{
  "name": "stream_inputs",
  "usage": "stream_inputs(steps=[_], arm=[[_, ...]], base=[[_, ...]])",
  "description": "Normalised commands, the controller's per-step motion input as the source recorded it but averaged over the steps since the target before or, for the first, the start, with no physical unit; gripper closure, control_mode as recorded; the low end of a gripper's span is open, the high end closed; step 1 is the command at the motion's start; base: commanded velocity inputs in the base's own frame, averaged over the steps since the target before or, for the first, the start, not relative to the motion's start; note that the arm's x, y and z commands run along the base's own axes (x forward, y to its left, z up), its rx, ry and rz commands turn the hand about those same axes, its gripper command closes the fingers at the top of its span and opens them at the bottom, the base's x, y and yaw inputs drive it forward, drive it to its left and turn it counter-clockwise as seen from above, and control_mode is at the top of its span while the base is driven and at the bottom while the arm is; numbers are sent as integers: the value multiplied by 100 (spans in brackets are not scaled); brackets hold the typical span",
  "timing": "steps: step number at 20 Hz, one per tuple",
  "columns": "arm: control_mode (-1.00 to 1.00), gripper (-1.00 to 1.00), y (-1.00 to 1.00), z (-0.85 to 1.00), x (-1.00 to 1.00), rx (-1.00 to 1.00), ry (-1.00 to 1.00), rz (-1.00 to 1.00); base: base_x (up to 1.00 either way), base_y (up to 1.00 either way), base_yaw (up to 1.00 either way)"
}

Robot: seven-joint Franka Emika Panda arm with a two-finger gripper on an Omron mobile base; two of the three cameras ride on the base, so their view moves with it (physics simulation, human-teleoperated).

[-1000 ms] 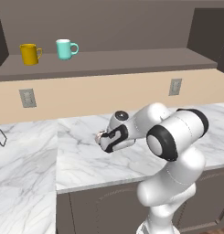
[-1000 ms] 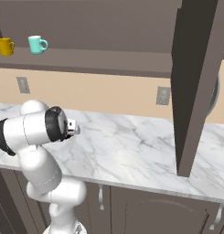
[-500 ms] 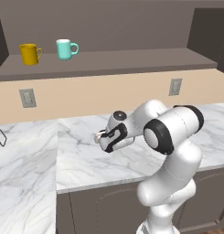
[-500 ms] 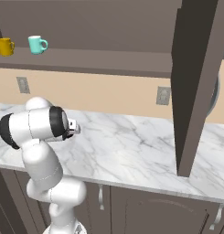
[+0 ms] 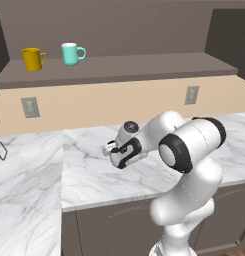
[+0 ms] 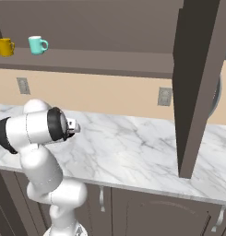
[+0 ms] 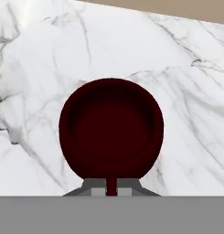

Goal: Pick the mug on the counter and place it in the cabinet with the handle facing the right, like the mugs already inside.

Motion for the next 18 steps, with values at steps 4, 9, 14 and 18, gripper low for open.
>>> stream_inputs(steps=[4,9,14,18], arm=[[-100,100,16,51,-31,-6,-18,2],[-100,100,9,57,-34,-1,-17,3],[-100,100,0,63,-30,0,-15,3],[-100,100,0,64,-25,3,-12,1]], base=[[0,0,0],[0,0,0],[0,0,0],[0,0,0]])
